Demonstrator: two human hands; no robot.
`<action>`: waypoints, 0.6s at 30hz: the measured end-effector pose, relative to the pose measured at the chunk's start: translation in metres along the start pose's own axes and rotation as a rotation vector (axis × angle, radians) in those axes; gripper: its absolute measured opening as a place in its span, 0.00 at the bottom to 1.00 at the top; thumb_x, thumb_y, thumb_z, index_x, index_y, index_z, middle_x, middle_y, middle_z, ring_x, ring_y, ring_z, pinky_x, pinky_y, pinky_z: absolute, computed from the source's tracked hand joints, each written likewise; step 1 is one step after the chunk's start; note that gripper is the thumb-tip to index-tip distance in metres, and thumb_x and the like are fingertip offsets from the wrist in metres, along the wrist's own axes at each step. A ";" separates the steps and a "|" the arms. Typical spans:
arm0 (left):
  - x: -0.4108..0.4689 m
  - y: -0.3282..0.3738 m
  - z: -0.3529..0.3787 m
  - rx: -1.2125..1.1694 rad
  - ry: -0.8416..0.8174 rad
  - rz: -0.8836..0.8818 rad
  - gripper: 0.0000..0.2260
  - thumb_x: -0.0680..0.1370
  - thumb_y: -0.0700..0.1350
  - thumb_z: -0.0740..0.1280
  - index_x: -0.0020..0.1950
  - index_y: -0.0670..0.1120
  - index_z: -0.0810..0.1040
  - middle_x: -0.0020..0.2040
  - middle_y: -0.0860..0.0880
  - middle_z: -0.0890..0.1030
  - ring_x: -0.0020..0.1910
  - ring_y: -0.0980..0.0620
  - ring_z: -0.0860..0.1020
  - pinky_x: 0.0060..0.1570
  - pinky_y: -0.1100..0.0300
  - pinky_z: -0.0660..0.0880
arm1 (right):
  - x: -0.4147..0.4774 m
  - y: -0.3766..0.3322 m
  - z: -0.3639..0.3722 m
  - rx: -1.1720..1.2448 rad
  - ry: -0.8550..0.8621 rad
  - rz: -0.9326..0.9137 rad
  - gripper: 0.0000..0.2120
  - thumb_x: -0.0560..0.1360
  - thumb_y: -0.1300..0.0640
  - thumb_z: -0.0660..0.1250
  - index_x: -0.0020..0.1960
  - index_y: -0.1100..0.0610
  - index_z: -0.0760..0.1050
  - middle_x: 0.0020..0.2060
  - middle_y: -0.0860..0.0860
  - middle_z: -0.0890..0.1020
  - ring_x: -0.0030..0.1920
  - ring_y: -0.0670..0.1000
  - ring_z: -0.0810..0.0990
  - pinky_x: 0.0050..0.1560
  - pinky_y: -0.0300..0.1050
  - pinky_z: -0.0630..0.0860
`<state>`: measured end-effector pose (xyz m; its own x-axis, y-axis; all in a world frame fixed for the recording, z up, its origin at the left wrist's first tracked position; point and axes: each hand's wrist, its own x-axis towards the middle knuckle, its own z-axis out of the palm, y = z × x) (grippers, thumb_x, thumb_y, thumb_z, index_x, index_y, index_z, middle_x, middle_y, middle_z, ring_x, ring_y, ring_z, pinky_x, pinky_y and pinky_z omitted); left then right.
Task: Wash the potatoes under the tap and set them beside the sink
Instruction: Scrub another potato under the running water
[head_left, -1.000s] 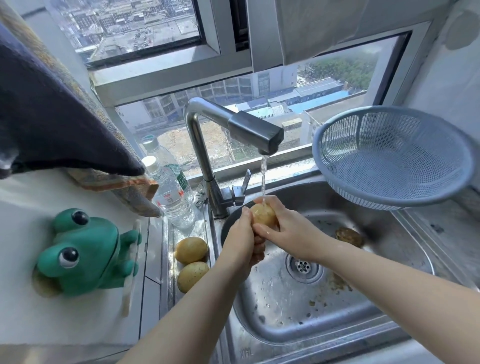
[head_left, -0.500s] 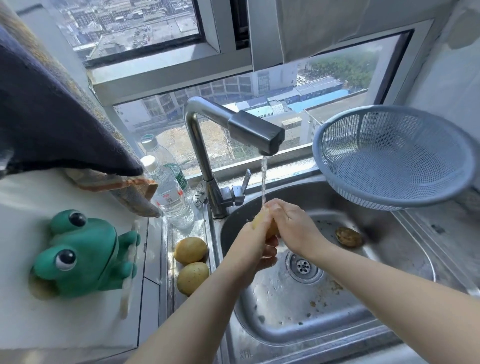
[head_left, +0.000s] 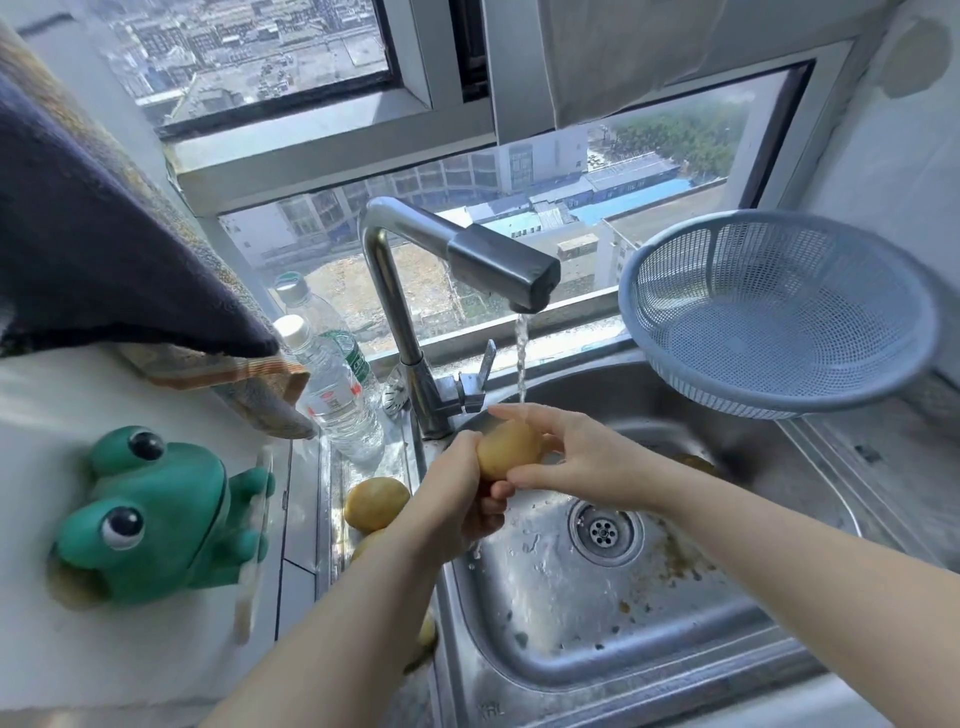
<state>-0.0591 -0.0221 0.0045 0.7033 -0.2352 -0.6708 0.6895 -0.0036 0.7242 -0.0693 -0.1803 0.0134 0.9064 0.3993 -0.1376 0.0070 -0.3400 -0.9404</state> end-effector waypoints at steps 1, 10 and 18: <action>-0.001 0.001 0.000 0.005 -0.010 -0.010 0.18 0.78 0.49 0.49 0.32 0.45 0.71 0.23 0.49 0.66 0.21 0.55 0.59 0.22 0.65 0.57 | 0.001 -0.001 0.000 -0.022 0.021 -0.021 0.25 0.72 0.59 0.72 0.67 0.49 0.71 0.53 0.48 0.81 0.50 0.43 0.81 0.50 0.30 0.75; -0.013 0.004 0.001 0.039 0.026 0.220 0.10 0.82 0.51 0.58 0.59 0.50 0.75 0.57 0.46 0.78 0.50 0.50 0.79 0.45 0.56 0.77 | 0.004 0.003 -0.001 0.233 0.163 0.218 0.21 0.78 0.42 0.57 0.55 0.59 0.76 0.37 0.53 0.79 0.31 0.48 0.77 0.33 0.41 0.76; -0.018 -0.002 0.001 -0.055 -0.098 0.370 0.11 0.80 0.40 0.62 0.61 0.51 0.76 0.58 0.46 0.81 0.53 0.48 0.82 0.53 0.55 0.78 | 0.001 -0.003 -0.001 0.530 0.160 0.389 0.29 0.81 0.41 0.49 0.50 0.64 0.76 0.32 0.56 0.80 0.30 0.52 0.75 0.33 0.42 0.72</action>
<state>-0.0736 -0.0189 0.0155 0.8881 -0.3031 -0.3457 0.4027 0.1502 0.9029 -0.0683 -0.1796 0.0169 0.8528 0.1878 -0.4874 -0.5034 0.0466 -0.8628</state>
